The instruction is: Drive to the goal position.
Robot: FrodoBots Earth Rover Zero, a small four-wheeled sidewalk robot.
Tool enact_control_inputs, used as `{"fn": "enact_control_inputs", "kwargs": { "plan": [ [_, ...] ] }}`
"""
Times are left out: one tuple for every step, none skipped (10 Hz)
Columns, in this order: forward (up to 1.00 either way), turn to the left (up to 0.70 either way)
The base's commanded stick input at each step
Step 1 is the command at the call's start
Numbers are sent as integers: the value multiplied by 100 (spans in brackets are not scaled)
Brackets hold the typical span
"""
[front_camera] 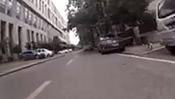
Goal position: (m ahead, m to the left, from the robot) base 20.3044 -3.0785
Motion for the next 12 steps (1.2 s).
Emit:
{"fn": "enact_control_inputs", "kwargs": {
  "plan": [
    [70, 0],
    [70, 0],
    [70, 0],
    [70, 0],
    [70, 1],
    [70, 7],
    [70, 12],
    [70, 12],
    [70, 8],
    [70, 2],
    [70, 0],
    [70, 0]
  ]
}}
